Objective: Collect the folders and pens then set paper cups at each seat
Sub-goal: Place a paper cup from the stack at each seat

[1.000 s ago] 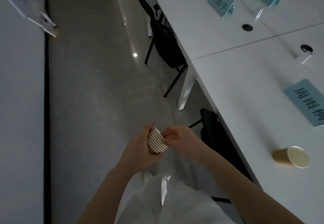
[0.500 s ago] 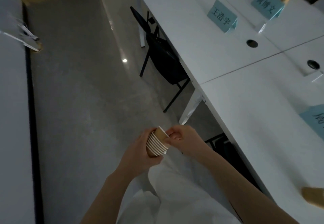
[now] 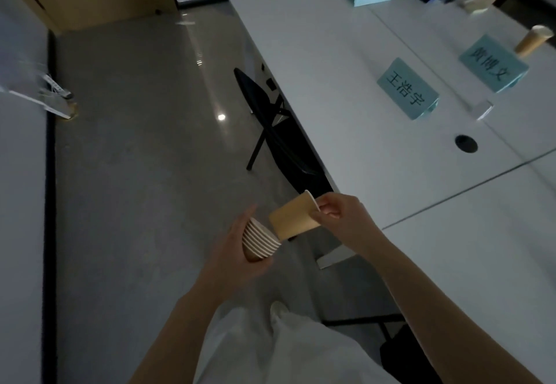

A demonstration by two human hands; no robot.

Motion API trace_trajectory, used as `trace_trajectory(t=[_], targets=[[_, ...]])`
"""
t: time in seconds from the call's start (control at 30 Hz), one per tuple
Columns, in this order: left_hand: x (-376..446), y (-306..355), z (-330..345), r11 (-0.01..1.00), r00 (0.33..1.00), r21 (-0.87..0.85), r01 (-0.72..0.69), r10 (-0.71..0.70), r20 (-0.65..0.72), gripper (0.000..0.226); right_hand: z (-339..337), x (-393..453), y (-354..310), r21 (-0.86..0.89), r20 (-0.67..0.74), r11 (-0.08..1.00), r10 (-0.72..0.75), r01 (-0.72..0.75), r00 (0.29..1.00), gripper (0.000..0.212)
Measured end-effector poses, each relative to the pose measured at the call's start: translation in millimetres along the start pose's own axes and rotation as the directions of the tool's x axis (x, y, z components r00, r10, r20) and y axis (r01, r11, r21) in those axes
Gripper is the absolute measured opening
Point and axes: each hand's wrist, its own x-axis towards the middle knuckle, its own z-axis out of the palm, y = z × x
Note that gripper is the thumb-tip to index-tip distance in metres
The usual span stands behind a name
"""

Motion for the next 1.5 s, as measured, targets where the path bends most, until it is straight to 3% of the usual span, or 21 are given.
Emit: trace_trajectory(t=[0.27, 0.57, 0.8, 0.97, 1.23, 1.37, 1.5], targets=[[99.8, -17.7, -54.7, 0.999, 0.998, 0.034, 0.000, -0.002, 0.055, 0.099, -7.1, 84.3, 0.0, -0.030, -0.199, 0.983, 0.171, -0.181, 0.965, 0.018], [213.1, -8.2, -128.6, 0.994, 0.985, 0.053, -0.098, 0.089, 0.147, 0.096, -1.4, 160.0, 1.6, 0.090, -0.467, 0.900, 0.417, -0.427, 0.780, 0.024], [261.9, -6.2, -134.1, 0.995, 0.976, 0.026, -0.099, 0.092, 0.199, 0.095, -24.1, 206.7, 15.5, 0.015, -0.522, 0.848, 0.459, -0.530, 0.719, 0.027], [295.5, 2.0, -132.4, 0.996, 0.969, 0.012, -0.091, 0.086, 0.230, 0.094, -46.4, 248.6, 27.5, -0.090, -0.525, 0.829, 0.432, -0.552, 0.734, 0.026], [345.7, 20.7, -134.0, 0.993, 0.979, 0.065, -0.098, 0.084, 0.186, 0.094, -65.9, 297.2, 43.5, -0.345, -0.465, 0.783, 0.335, -0.517, 0.819, 0.006], [361.0, 29.1, -126.7, 0.995, 0.981, 0.058, -0.078, 0.066, 0.181, 0.092, -63.6, 308.7, 46.4, -0.492, -0.399, 0.737, 0.283, -0.464, 0.872, 0.026], [373.2, 32.5, -119.4, 0.995, 0.978, 0.060, -0.081, 0.067, 0.198, 0.092, -61.6, 310.5, 43.6, -0.475, -0.389, 0.771, 0.248, -0.424, 0.887, 0.026]])
